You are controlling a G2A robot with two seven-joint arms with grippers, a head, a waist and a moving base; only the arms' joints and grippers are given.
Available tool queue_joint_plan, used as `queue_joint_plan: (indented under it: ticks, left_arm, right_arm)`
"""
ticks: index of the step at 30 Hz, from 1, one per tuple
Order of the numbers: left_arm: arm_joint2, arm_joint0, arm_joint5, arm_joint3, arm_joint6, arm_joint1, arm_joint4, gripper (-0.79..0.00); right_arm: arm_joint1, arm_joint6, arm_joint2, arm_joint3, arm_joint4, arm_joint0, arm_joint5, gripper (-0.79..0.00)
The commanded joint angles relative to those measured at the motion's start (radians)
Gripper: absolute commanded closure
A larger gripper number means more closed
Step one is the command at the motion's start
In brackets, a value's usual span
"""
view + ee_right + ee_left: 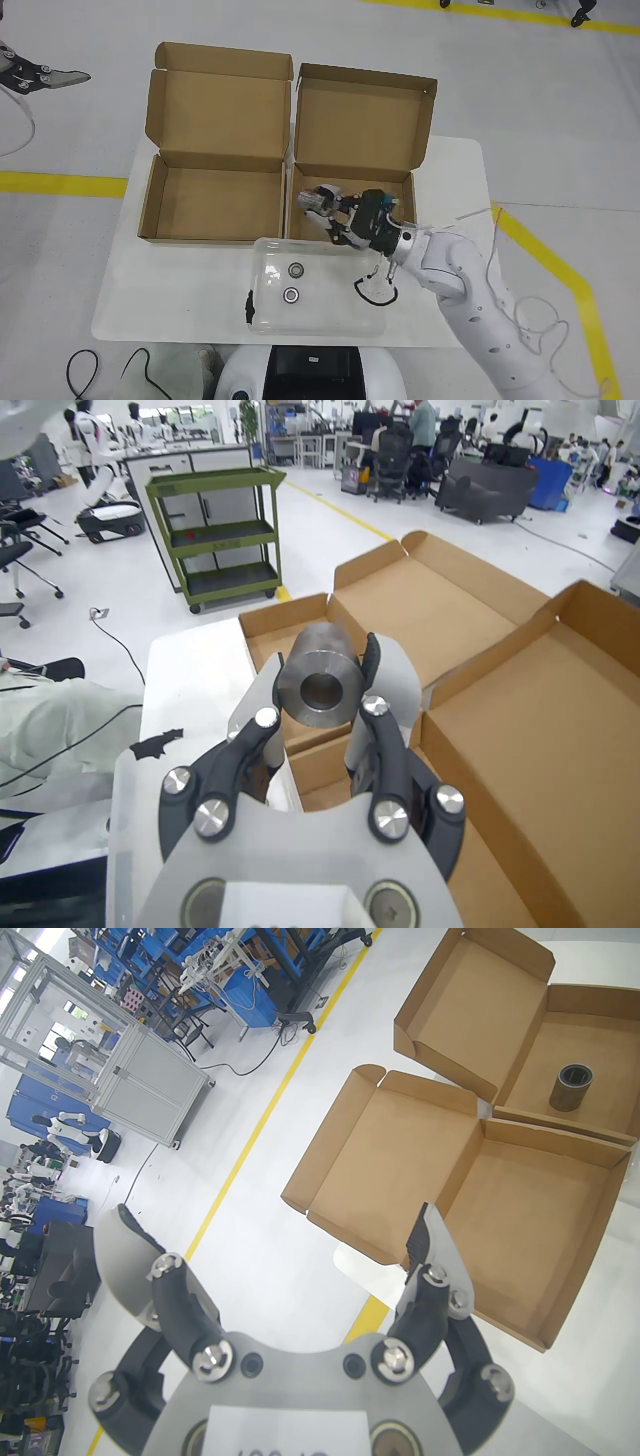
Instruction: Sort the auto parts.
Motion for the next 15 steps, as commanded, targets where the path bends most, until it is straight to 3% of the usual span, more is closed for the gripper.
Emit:
queue_joint_plan:
  ticks: [1,15]
  left_arm:
    - [0.000,0.000,0.000,0.000,0.000,0.000,0.000,-0.785]
    - [0.000,0.000,0.000,0.000,0.000,0.000,0.000,-0.785]
  right_arm:
    - [0.000,0.043,-0.002,0.004,-0.006,-0.002,0.035,0.000]
    - [-0.002,0.343,-0.004,0.026,-0.020,0.003,0.248,0.000]
